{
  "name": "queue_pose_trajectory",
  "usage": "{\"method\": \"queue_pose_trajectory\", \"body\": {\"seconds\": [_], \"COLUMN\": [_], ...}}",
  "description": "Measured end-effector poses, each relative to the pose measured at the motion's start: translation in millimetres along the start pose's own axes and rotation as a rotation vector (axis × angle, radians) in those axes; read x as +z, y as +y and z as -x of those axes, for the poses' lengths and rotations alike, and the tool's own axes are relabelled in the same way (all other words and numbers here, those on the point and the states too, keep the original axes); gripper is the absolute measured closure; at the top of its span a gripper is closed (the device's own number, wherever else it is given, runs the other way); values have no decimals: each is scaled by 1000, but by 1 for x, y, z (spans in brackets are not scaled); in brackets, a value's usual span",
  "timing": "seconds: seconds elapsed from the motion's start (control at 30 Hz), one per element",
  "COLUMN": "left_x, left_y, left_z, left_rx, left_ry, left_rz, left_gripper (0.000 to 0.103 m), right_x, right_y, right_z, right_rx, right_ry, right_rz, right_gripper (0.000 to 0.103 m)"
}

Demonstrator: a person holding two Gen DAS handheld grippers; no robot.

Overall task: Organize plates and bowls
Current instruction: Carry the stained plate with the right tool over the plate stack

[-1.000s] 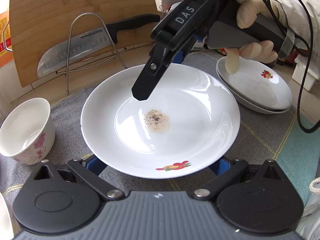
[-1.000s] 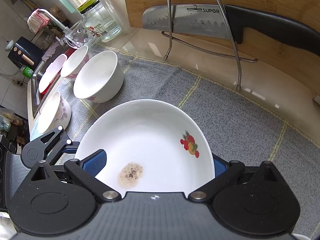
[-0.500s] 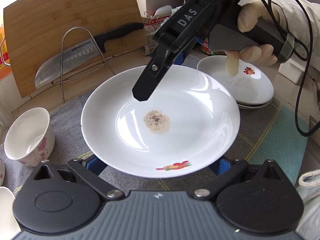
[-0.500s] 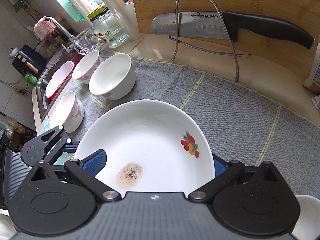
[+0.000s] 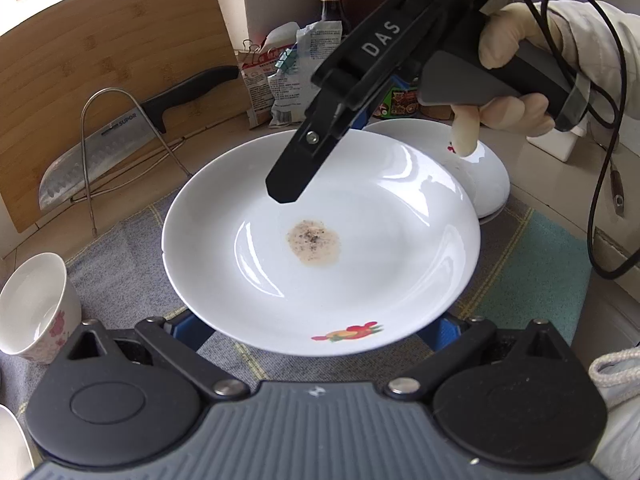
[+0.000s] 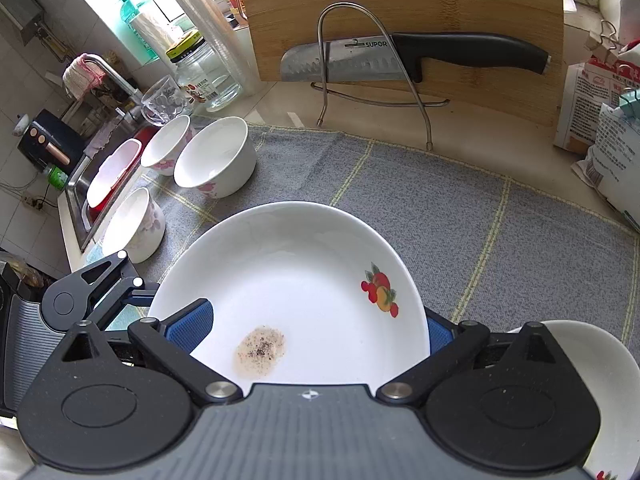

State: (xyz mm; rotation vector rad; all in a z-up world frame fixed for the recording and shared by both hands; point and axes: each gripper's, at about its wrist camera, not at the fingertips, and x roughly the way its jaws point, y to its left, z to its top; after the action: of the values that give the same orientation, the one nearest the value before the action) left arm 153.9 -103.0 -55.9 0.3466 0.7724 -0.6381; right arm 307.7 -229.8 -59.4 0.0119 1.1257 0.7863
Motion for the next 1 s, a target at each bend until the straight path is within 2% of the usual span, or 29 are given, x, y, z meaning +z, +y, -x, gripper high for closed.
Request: {"method": "queue_pose_trajectory", "body": {"seconds": [0.57, 1.0], "left_x": [27, 41], "left_y": [-47, -59], "left_z": [-18, -44], "left_rx": [-116, -183], "left_ry": [-10, 16], "left_rz": [-108, -149], "left_gripper": [1, 1], "right_x": [-50, -80], "right_y": [-36, -70], "right_z": [50, 67], "right_rx": [-78, -121], "right_ry": [-81, -112], "right_rz": [-123, -219], "right_gripper": [0, 0]}}
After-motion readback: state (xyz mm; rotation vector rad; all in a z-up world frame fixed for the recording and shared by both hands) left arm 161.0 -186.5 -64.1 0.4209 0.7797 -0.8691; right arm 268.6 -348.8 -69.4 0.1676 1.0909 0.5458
